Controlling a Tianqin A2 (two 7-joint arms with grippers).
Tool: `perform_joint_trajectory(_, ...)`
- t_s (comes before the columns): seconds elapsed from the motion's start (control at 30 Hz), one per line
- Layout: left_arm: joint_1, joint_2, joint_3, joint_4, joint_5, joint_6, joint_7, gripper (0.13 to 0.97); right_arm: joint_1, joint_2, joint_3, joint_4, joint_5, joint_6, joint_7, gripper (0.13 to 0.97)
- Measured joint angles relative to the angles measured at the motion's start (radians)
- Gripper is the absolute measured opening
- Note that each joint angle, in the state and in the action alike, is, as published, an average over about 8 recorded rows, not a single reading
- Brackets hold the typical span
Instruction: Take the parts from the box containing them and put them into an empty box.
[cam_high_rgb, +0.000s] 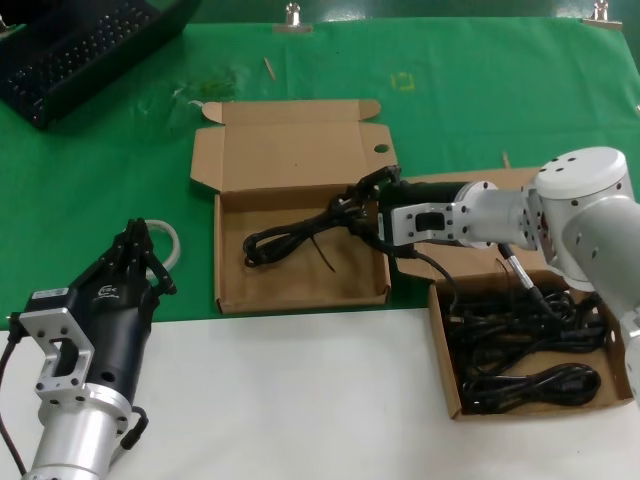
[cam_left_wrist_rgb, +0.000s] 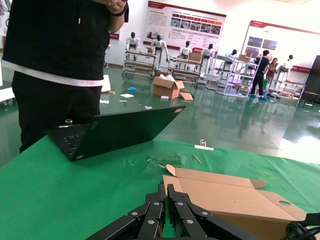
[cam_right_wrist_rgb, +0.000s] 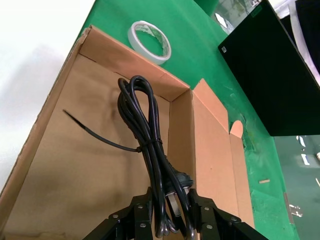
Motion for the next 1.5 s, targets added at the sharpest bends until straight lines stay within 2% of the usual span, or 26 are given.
perform_joint_trajectory(0.43, 0.0, 0.0, 0.0, 0.0, 0.0, 0.0, 0.0, 0.156, -0.022, -0.009, 0.019, -0.006, 0.003, -0.002, -0.042, 0.284)
perform_joint_trajectory(0.73, 0.0, 0.0, 0.0, 0.0, 0.0, 0.0, 0.0, 0.156, -0.027, -0.005, 0.028, -0.011, 0.004, 0.006, -0.051, 0.356)
perform_joint_trajectory(1.07, 0.0, 0.0, 0.0, 0.0, 0.0, 0.0, 0.0, 0.156, -0.016, 0.012, 0.051, 0.009, 0.021, -0.019, -0.044, 0.512)
perform_joint_trajectory(1.17, 0.0, 0.0, 0.0, 0.0, 0.0, 0.0, 0.0, 0.156, -0.033, 0.03, 0.051, 0.063, 0.024, -0.046, -0.007, 0.585)
perform_joint_trajectory(1.3, 0.0, 0.0, 0.0, 0.0, 0.0, 0.0, 0.0, 0.156, -0.098, 0.071, 0.044, 0.212, 0.025, -0.079, 0.094, 0.681)
perform_joint_trajectory(1.43, 0.0, 0.0, 0.0, 0.0, 0.0, 0.0, 0.0, 0.156, -0.196, 0.118, 0.045, 0.405, 0.041, -0.091, 0.221, 0.681)
perform_joint_trajectory(1.5, 0.0, 0.0, 0.0, 0.0, 0.0, 0.0, 0.0, 0.156, -0.253, 0.139, 0.052, 0.502, 0.055, -0.087, 0.284, 0.721)
